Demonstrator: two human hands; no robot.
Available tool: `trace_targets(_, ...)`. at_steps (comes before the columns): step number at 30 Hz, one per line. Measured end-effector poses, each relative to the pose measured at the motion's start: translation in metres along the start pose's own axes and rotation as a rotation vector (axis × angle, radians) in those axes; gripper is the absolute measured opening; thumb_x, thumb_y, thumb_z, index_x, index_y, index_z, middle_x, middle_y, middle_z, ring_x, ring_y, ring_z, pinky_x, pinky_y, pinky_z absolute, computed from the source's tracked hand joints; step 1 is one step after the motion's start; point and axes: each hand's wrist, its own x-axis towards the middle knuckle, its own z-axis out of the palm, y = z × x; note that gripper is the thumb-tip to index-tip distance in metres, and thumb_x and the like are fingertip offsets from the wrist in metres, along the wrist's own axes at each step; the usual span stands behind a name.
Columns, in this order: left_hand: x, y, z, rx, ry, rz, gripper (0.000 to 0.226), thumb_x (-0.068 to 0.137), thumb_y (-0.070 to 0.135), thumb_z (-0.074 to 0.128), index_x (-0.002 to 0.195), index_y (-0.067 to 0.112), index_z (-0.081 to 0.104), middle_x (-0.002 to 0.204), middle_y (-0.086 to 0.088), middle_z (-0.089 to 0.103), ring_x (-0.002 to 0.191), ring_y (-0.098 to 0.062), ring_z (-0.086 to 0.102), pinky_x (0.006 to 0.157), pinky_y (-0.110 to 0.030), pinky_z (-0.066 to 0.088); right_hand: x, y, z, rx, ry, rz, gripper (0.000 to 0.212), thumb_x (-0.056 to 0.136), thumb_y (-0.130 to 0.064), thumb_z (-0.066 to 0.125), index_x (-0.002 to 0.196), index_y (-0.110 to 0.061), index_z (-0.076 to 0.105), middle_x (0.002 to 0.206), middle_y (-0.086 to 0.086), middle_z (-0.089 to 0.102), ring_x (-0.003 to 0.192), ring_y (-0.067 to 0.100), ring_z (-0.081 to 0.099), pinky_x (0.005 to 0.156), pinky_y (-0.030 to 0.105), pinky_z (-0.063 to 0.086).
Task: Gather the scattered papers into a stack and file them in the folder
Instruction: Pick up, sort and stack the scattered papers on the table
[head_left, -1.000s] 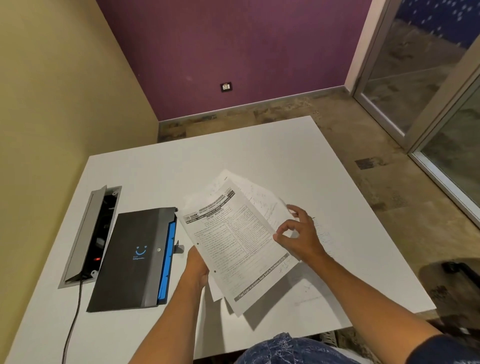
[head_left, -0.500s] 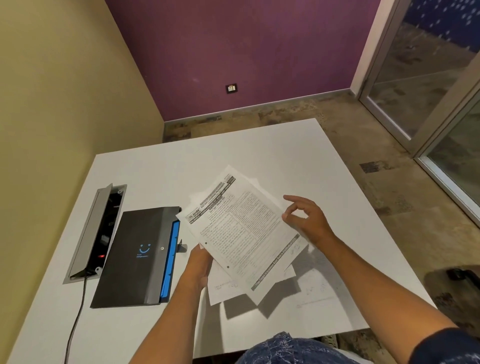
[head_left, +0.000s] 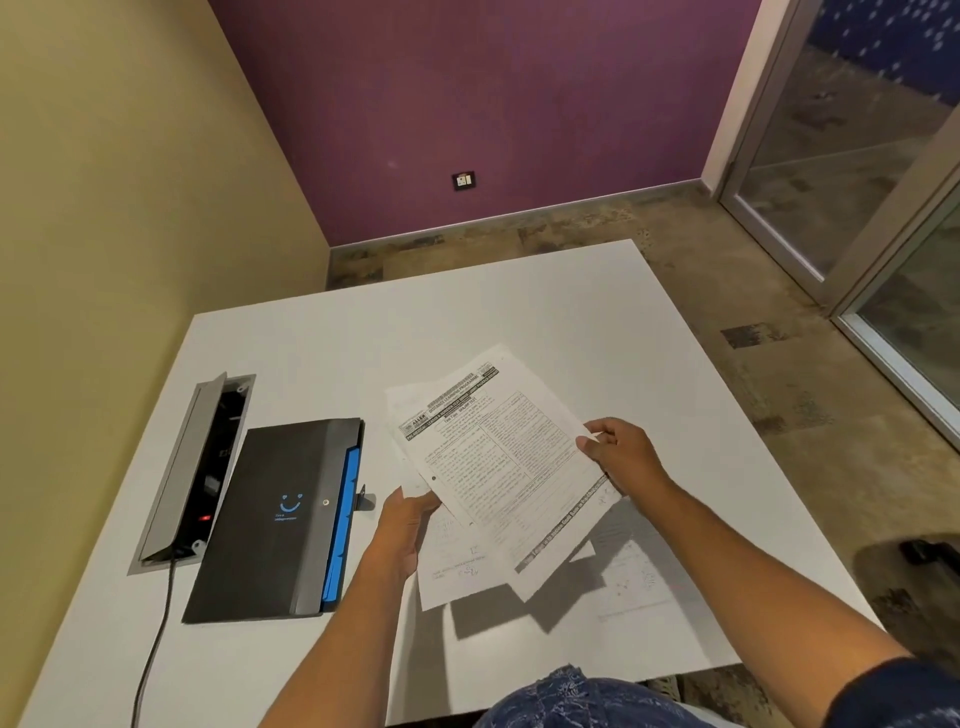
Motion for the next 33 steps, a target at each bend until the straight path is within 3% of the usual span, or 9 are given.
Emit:
trace_targets(3, 0.000, 0.004, 0.002, -0.002, 0.003, -0.017, 0.036, 0.086, 0.003, 0.075, 0.121, 0.001, 0.071, 0.117, -0.030, 0.071, 0.102, -0.047, 0.070, 0.082, -0.054, 0.059, -0.008, 0.007, 0.006, -0.016, -0.034, 0.038, 0.028, 0.090, -0.027, 0.078, 0.114, -0.016, 0.068, 0.115, 0.006, 0.065, 0.111, 0.018, 0.062, 0.094, 0.031, 0.049)
trace_targets(6, 0.001, 0.006, 0.003, 0.003, 0.000, -0.042, 0.033, 0.087, -0.001, 0.073, 0.119, 0.000, 0.071, 0.115, -0.030, 0.072, 0.096, -0.042, 0.070, 0.070, -0.042, 0.058, -0.014, 0.006, 0.007, -0.026, -0.130, 0.051, 0.068, 0.069, -0.060, 0.086, 0.100, -0.001, 0.070, 0.105, 0.013, 0.076, 0.095, 0.023, 0.072, 0.092, 0.039, 0.058)
trace_targets(10, 0.001, 0.009, 0.005, 0.049, -0.055, -0.034, 0.032, 0.086, -0.002, 0.073, 0.118, -0.001, 0.072, 0.115, -0.028, 0.072, 0.104, -0.046, 0.069, 0.077, -0.045, 0.058, -0.018, -0.015, 0.010, 0.210, -0.209, 0.090, 0.042, 0.093, -0.036, 0.073, 0.125, -0.014, 0.058, 0.114, -0.001, 0.066, 0.095, 0.003, 0.064, 0.070, 0.006, 0.053)
trace_targets(14, -0.003, 0.014, 0.015, 0.172, -0.074, 0.020, 0.018, 0.090, -0.001, 0.066, 0.105, 0.000, 0.075, 0.103, -0.022, 0.075, 0.091, -0.035, 0.070, 0.077, -0.041, 0.057, -0.013, -0.023, 0.016, 0.323, -0.335, 0.208, 0.051, 0.091, -0.034, 0.076, 0.135, -0.015, 0.057, 0.125, -0.002, 0.071, 0.110, 0.008, 0.068, 0.110, 0.035, 0.047)
trace_targets(18, -0.002, 0.018, 0.019, 0.228, -0.029, 0.033, 0.016, 0.099, 0.008, 0.056, 0.092, 0.007, 0.070, 0.086, -0.016, 0.067, 0.085, -0.031, 0.061, 0.072, -0.038, 0.051, -0.021, -0.019, 0.024, 0.454, -0.404, 0.310, 0.034, 0.095, -0.017, 0.072, 0.128, -0.011, 0.066, 0.120, 0.011, 0.075, 0.110, 0.028, 0.073, 0.093, 0.044, 0.058)
trace_targets(23, -0.007, 0.023, 0.021, 0.291, -0.019, 0.060, 0.027, 0.103, 0.011, 0.047, 0.085, 0.010, 0.066, 0.078, -0.008, 0.068, 0.079, -0.025, 0.062, 0.067, -0.031, 0.053, -0.014, -0.012, 0.026, 0.499, -0.436, 0.332, 0.039, 0.091, -0.015, 0.075, 0.126, -0.002, 0.069, 0.123, 0.020, 0.072, 0.114, 0.037, 0.070, 0.098, 0.052, 0.055)
trace_targets(28, -0.019, 0.032, 0.035, 0.031, -0.074, 0.022, 0.067, 0.097, 0.071, 0.028, 0.108, 0.024, 0.073, 0.102, -0.011, 0.080, 0.097, -0.033, 0.075, 0.082, -0.043, 0.060, -0.006, -0.013, 0.029, 0.426, -0.444, 0.221, 0.051, 0.085, -0.013, 0.081, 0.132, -0.005, 0.065, 0.126, 0.016, 0.072, 0.117, 0.034, 0.069, 0.106, 0.057, 0.050)
trace_targets(31, -0.020, 0.039, 0.034, 0.164, -0.197, 0.078, 0.061, 0.078, 0.071, 0.069, 0.114, 0.020, 0.071, 0.107, -0.001, 0.080, 0.104, -0.022, 0.075, 0.089, -0.037, 0.060, -0.006, -0.016, 0.025, 0.393, -0.439, 0.101, 0.048, 0.083, -0.008, 0.081, 0.129, -0.004, 0.067, 0.126, 0.016, 0.072, 0.118, 0.033, 0.069, 0.107, 0.053, 0.050)
trace_targets(33, -0.014, 0.038, 0.027, 0.357, -0.227, 0.121, 0.053, 0.075, 0.039, 0.088, 0.120, 0.016, 0.072, 0.116, -0.002, 0.078, 0.114, -0.025, 0.071, 0.099, -0.040, 0.057, -0.006, -0.019, 0.024, 0.358, -0.408, 0.042, 0.051, 0.078, -0.009, 0.084, 0.126, -0.004, 0.068, 0.122, 0.015, 0.074, 0.115, 0.032, 0.070, 0.106, 0.051, 0.051)
